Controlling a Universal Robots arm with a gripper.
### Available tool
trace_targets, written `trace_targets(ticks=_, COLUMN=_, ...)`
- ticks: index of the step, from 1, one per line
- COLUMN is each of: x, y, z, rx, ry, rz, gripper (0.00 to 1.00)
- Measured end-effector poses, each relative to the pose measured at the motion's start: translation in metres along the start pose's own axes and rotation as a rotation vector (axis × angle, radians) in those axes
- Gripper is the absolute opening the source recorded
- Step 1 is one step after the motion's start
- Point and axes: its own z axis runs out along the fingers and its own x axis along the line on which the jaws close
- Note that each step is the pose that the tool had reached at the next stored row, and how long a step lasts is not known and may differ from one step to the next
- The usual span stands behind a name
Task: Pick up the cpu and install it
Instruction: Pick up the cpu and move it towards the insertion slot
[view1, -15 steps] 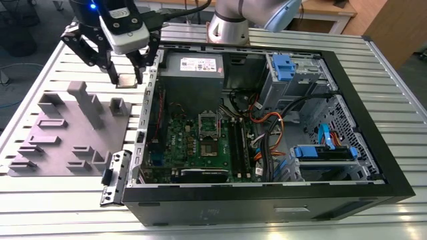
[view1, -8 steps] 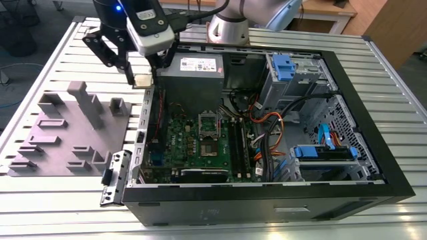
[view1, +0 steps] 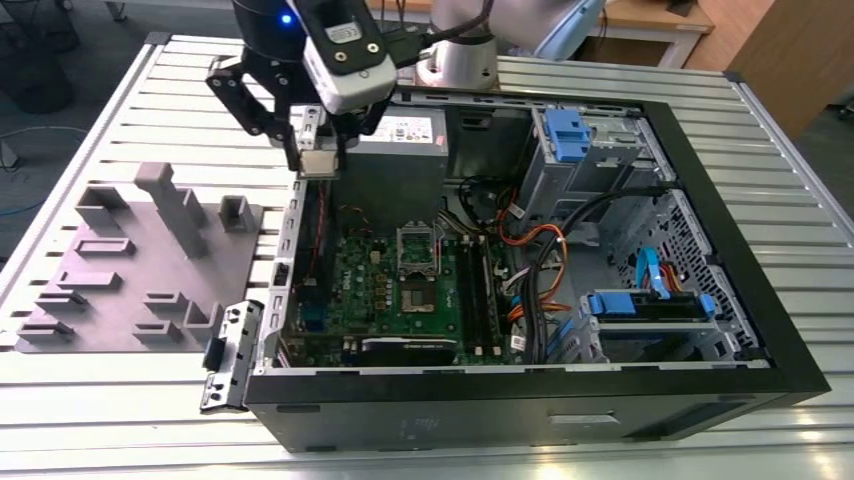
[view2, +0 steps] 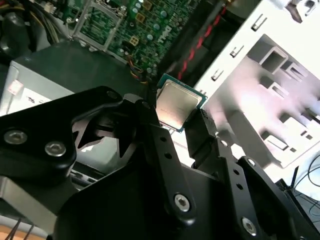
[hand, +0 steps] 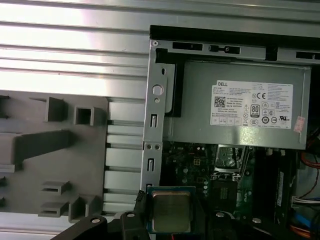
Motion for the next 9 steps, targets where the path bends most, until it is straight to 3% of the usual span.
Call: trace_targets(ticks=9, x=-0.0343, y=-0.0018, z=0.0003, rx=0.0, ry=0.0005, rz=0.0, gripper=0.47)
